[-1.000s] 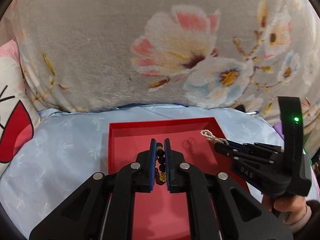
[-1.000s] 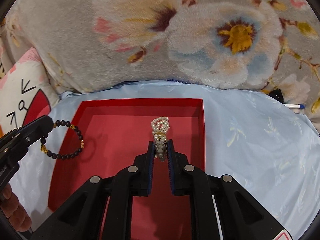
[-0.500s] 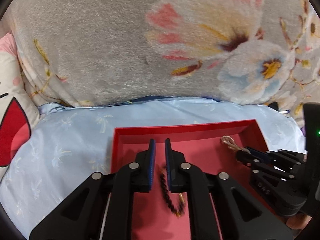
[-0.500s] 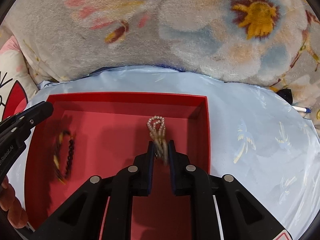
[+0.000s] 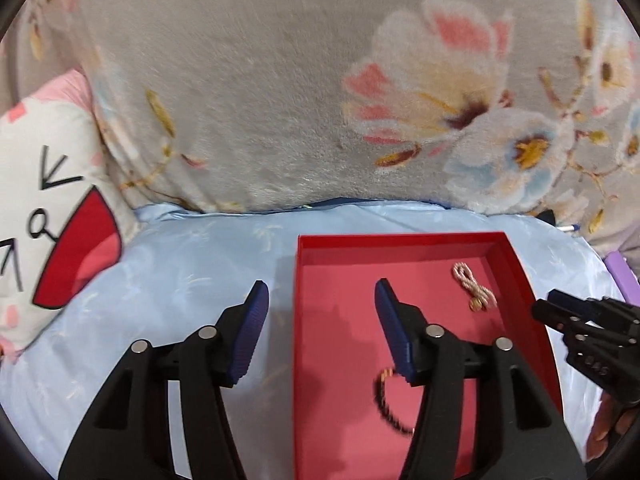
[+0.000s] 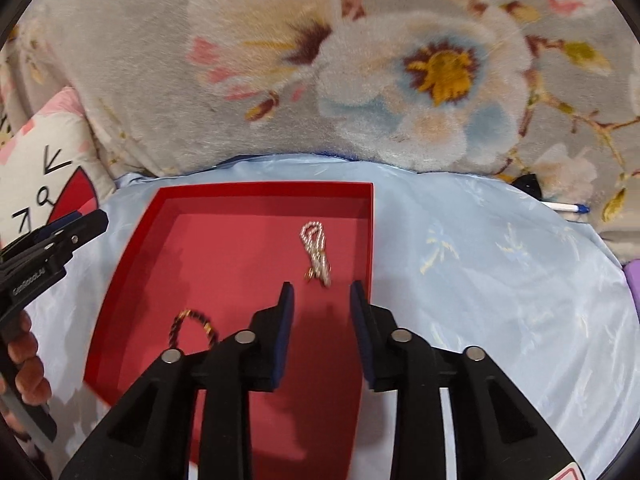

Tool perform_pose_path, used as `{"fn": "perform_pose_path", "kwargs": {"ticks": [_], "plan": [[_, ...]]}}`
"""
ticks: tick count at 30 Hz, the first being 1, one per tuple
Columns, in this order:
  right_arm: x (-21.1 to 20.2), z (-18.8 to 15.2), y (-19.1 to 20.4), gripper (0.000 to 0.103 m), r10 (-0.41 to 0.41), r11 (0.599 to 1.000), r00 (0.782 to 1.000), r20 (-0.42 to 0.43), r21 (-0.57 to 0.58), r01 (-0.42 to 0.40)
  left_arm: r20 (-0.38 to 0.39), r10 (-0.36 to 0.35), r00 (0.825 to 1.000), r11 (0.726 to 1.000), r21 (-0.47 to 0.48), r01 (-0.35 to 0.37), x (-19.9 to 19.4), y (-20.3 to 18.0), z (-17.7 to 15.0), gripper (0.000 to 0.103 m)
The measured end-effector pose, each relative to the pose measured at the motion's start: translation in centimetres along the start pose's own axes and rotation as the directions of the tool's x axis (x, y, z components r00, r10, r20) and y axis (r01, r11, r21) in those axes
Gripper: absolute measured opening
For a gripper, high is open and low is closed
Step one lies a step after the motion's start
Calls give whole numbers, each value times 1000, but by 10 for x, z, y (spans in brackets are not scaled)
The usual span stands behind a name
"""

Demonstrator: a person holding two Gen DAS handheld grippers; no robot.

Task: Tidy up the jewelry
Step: 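Withdraw both tools from the red box toward the remaining jewelry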

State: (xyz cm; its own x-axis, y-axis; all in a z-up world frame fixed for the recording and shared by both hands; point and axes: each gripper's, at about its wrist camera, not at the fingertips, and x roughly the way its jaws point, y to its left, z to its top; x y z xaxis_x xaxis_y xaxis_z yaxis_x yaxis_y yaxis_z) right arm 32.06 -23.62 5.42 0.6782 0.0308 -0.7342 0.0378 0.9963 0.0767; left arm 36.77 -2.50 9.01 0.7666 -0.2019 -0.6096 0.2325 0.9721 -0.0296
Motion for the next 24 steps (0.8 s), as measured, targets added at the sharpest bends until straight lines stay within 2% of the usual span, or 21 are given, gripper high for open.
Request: {"fn": "perform_pose_path", "kwargs": {"ticks": [8,11,14,19,24], "plan": [[-84,-73,-3,38,44,999,999,30,-11,-44,-14,0,1000,1000,25,0,-73,0,-53,55],[-110,-106,-1,39,31,999,999,41,-36,-30,-24,14,1000,998,55,-13,-94,-5,-86,56],[-130,-137,1,40,29,999,998,54,-48,-26,-61,-13,998,1000,23,14,-106,-2,-119,56],[-149,-186,2,40,27,999,997,66,-35,-25,-126,-42,991,999,-5,42,-117,-2,-171,56],[-149,-222,8,40,89,996,996,11,-11,-88,-132,-41,990,999,13,43,-133,-10,-205,56]]}}
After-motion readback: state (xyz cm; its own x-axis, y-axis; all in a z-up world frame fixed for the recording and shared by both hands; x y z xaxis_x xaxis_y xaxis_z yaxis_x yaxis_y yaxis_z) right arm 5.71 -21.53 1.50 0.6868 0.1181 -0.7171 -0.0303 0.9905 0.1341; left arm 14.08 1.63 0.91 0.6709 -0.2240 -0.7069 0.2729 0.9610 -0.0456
